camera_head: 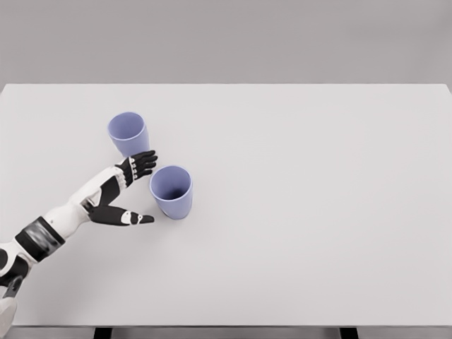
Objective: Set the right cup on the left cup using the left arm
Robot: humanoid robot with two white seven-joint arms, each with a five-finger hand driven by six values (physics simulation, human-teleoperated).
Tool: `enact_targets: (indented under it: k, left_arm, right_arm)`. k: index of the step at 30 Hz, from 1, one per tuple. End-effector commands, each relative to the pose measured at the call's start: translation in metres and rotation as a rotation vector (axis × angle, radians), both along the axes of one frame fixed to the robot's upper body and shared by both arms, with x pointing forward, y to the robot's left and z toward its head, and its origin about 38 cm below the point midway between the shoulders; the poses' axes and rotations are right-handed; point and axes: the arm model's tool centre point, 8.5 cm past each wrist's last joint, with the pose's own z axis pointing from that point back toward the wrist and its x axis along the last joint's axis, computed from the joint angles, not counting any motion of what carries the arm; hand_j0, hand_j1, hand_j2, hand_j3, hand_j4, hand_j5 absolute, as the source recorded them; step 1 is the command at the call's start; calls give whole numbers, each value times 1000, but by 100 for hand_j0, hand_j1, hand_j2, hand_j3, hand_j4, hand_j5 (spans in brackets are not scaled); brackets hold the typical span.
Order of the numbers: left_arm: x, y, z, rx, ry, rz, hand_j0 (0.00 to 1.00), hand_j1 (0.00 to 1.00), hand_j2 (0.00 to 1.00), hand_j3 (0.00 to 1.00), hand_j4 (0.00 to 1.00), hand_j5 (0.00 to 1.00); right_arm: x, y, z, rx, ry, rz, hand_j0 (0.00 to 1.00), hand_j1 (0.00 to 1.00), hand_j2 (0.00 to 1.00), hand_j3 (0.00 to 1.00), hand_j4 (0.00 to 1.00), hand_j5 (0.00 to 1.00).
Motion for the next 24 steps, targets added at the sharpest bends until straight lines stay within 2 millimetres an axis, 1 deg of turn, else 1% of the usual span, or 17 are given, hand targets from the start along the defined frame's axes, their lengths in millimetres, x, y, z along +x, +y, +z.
enact_targets:
  k: [1,4,11,13,18,24]
  left_arm:
    - [0,-3,-1,-13,3,-3,100,100,100,100,100,100]
    - [1,-6,2,-14,-8,-10,100,100,100,100,100,100]
    - [2,-8,1,25,-20,-11,100,100,100,100,100,100]
    - [4,-13,0,41,-33,-10,100,100,100,100,100,100]
    - [5,-11,1,52,-38,-7,100,100,100,100,100,100]
    - [6,-15,-1,68,-49,-6,100,100,100,100,100,100]
  right_arm:
    - [0,0,0,0,0,1,100,100,100,100,100,100]
    - [0,0,0,0,1,0,100,100,100,100,100,100]
    - [0,0,0,0,0,0,100,100,100,100,100,100]
    - [0,0,0,1,0,0,100,100,100,100,100,100]
    - [0,0,0,0,0,-2,100,100,100,100,100,100]
    - [0,0,0,0,0,0,100,100,100,100,100,100]
